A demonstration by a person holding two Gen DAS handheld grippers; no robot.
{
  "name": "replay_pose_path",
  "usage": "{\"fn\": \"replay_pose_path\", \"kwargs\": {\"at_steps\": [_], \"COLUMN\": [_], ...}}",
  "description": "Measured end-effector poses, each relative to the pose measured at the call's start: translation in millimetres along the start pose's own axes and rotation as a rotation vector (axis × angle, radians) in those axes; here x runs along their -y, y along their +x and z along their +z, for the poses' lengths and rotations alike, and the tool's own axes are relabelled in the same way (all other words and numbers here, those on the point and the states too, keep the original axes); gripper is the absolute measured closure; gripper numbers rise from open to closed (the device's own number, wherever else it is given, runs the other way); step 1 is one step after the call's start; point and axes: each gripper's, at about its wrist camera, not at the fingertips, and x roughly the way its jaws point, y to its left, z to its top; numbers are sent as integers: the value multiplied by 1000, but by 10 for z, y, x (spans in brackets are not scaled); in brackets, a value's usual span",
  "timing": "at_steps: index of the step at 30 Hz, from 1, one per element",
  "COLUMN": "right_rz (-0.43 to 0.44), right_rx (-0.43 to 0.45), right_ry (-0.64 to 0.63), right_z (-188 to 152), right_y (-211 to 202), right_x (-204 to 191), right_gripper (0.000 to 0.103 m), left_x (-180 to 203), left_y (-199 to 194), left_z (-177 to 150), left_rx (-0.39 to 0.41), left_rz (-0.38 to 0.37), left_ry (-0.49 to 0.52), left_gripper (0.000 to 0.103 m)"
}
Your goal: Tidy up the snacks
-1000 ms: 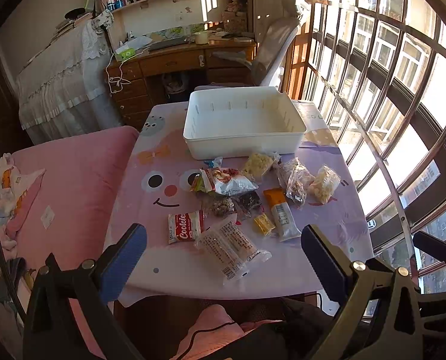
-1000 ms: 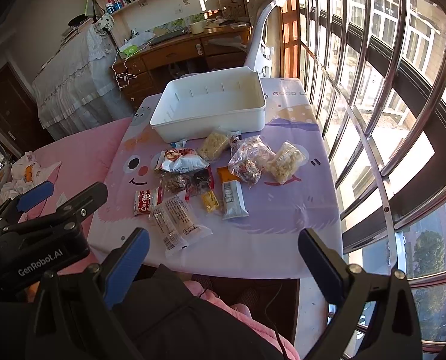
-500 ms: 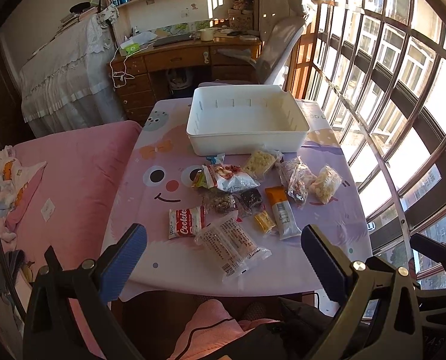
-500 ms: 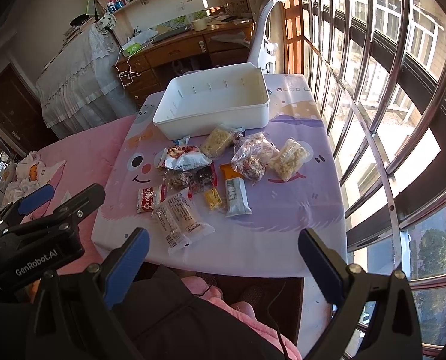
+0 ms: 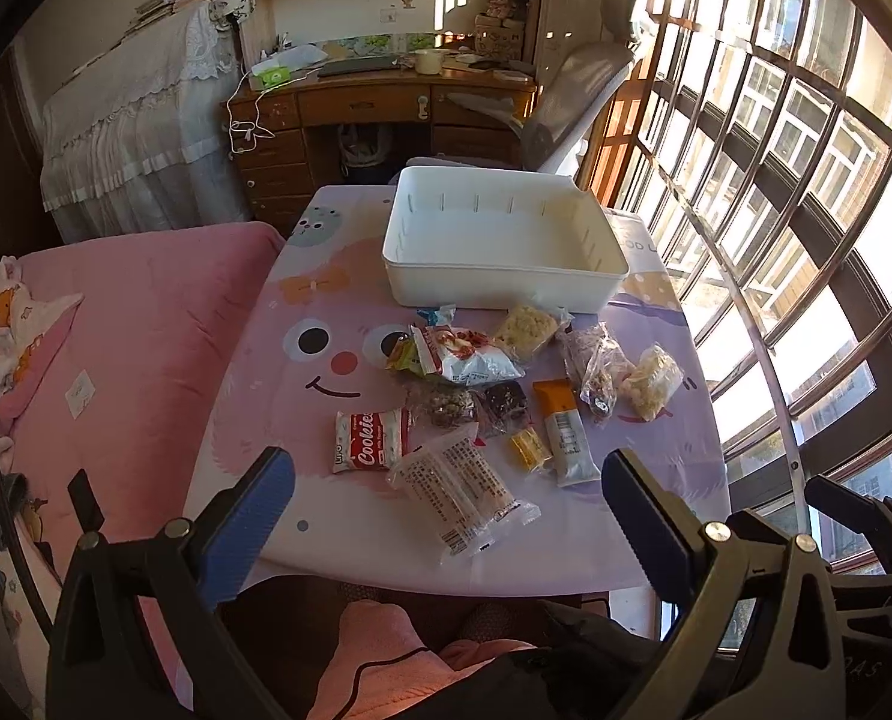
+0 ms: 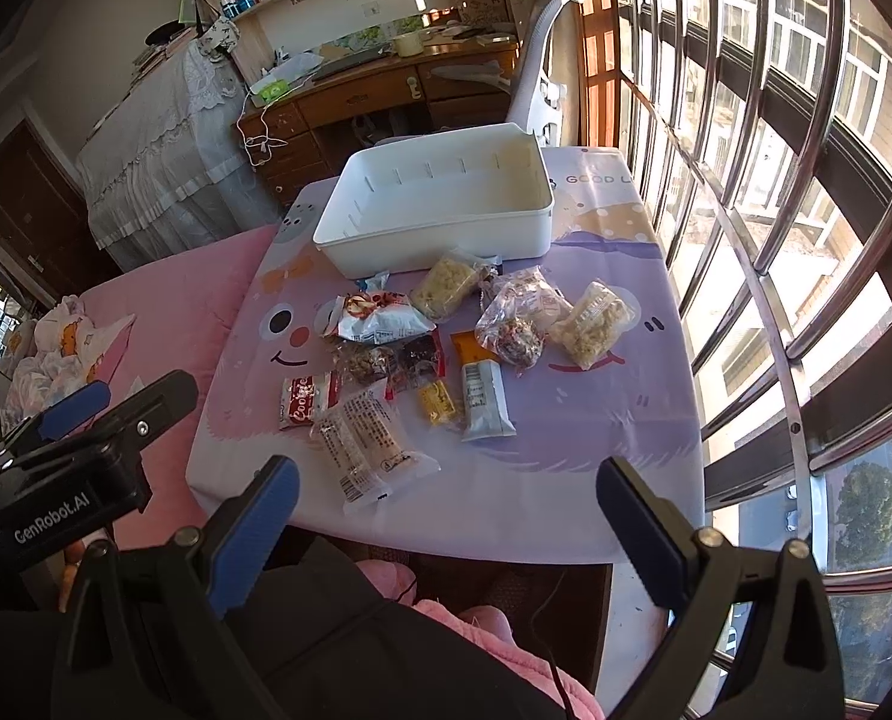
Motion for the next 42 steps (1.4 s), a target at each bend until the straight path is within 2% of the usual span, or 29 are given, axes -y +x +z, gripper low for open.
{"fn": "replay_pose_path", "kwargs": {"at_steps": [5,14,25,33,42], "right_rz": [-6,-29,-100,-209,-263], "right_rx": [0,-29,-51,-57,-91], "right_ry": [28,129,387,485,509], "right_z": [76,177,126,36,-107], "right_y": [74,289,628,892,1100], "right_x": [-137,-480,-768,-997,-1083], "right_gripper": [3,3,3,3,3], "left_x": [-156,-500,-909,-1153,-1137], "left_y": [44,258,716,1263,1883], "left_z": [146,456,792,865,665], "left_rx": [6,-20,-126,-281,-502], "left_rz": [-3,-108,-218,-250,-245], "left_ry": [20,110,264,309,355], "left_gripper": [3,5,5,5,5]}}
